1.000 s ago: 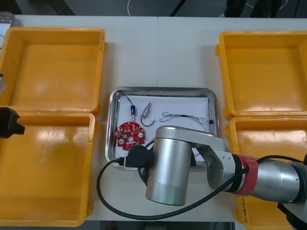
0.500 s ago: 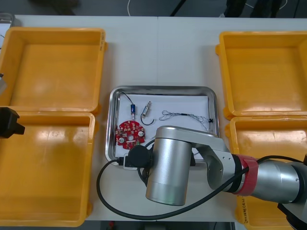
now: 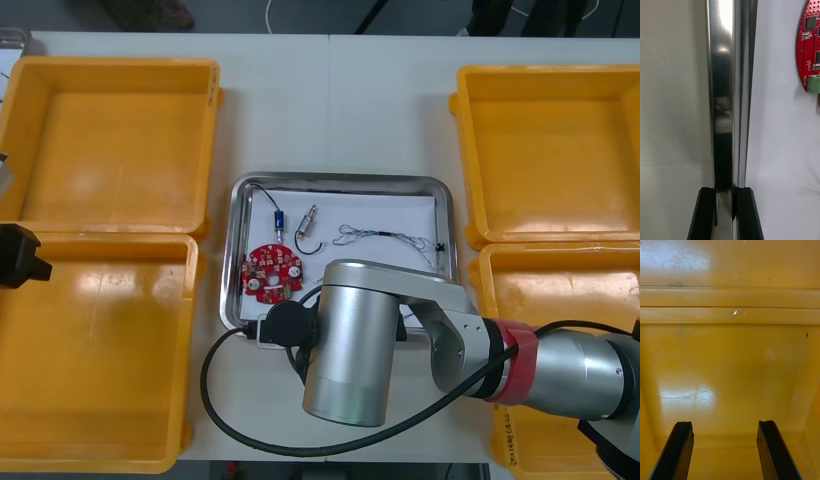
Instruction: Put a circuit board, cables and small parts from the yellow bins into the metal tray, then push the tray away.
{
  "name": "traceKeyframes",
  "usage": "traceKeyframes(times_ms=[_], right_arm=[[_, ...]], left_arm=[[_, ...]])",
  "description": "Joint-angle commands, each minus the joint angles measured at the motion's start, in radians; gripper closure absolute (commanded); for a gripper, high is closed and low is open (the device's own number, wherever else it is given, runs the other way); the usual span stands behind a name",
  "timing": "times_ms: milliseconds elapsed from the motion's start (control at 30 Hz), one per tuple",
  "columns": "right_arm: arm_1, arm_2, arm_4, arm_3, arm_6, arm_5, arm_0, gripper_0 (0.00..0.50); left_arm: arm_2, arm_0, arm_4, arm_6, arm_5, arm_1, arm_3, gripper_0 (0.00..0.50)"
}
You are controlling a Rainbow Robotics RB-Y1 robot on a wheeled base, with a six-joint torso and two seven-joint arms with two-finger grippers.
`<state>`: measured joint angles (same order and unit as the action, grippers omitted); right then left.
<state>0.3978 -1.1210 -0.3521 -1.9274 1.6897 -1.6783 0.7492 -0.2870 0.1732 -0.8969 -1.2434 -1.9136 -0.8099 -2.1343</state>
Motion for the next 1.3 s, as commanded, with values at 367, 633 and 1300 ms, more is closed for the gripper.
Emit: traceKeyframes(times_ms=[367, 633, 1300], right_arm=[[0.033, -0.016, -0.014, -0.009, -0.019, 0.003, 0.125, 0.500], [0.059, -0.017, -0.024, 0.010, -0.016, 0.002, 0.185, 0.500], [0.039, -0.036, -0.024, 0.125, -0.016, 0.002, 0.331, 0.500]], left_arm=[[-0.031, -0.014, -0.008, -0.022, -0.006, -0.038, -0.019, 0.000], [-0.031, -0.014, -0.008, -0.022, -0.006, -0.038, -0.019, 0.000], [-0.031, -0.014, -0.008, -0.022, -0.006, -0.038, -0.019, 0.000]])
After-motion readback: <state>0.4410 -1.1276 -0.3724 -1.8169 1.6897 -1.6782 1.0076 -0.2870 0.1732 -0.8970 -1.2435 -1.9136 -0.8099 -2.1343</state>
